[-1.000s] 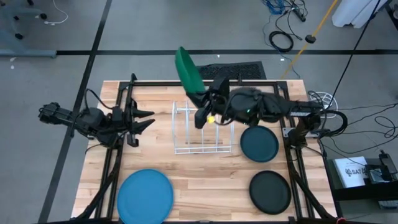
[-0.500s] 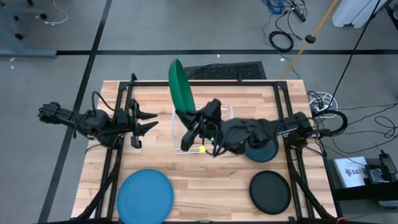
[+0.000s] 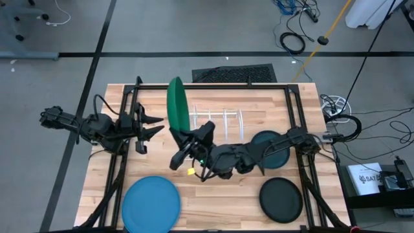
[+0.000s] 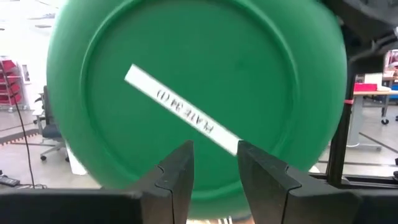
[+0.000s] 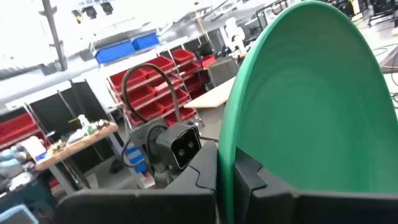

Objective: Sort dishes
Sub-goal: Put the green plate into the white dish rack

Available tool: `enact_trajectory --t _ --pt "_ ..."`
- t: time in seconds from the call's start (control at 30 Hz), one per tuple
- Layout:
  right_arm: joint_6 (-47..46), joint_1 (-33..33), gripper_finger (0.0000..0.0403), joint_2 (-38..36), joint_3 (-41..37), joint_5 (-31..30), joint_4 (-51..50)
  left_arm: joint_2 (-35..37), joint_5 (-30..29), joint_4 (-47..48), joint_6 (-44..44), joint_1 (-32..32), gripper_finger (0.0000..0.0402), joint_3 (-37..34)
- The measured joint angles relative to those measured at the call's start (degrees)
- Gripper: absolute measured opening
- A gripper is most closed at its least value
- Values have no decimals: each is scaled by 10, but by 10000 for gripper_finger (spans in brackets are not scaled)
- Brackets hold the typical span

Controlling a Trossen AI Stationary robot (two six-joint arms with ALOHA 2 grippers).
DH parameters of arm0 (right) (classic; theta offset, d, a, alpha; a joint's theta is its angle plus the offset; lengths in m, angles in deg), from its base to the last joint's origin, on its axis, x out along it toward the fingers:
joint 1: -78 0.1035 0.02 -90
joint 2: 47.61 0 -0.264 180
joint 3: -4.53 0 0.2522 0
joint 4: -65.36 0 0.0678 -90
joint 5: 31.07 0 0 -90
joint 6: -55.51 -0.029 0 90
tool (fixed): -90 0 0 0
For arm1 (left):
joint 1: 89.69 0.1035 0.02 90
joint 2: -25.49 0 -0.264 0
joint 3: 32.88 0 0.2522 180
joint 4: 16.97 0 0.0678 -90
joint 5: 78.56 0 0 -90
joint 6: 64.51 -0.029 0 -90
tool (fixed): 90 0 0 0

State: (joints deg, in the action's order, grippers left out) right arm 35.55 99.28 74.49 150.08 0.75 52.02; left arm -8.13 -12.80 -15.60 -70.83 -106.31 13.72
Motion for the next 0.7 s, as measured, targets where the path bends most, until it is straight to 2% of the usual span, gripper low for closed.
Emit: enact_trajectory --t 0.4,0.7 --pt "-11 -4 0 17 0 -22 22 50 1 -7 -2 0 135 0" --pt "-57 -29 0 25 0 -14 -12 91 1 -6 -3 0 135 0"
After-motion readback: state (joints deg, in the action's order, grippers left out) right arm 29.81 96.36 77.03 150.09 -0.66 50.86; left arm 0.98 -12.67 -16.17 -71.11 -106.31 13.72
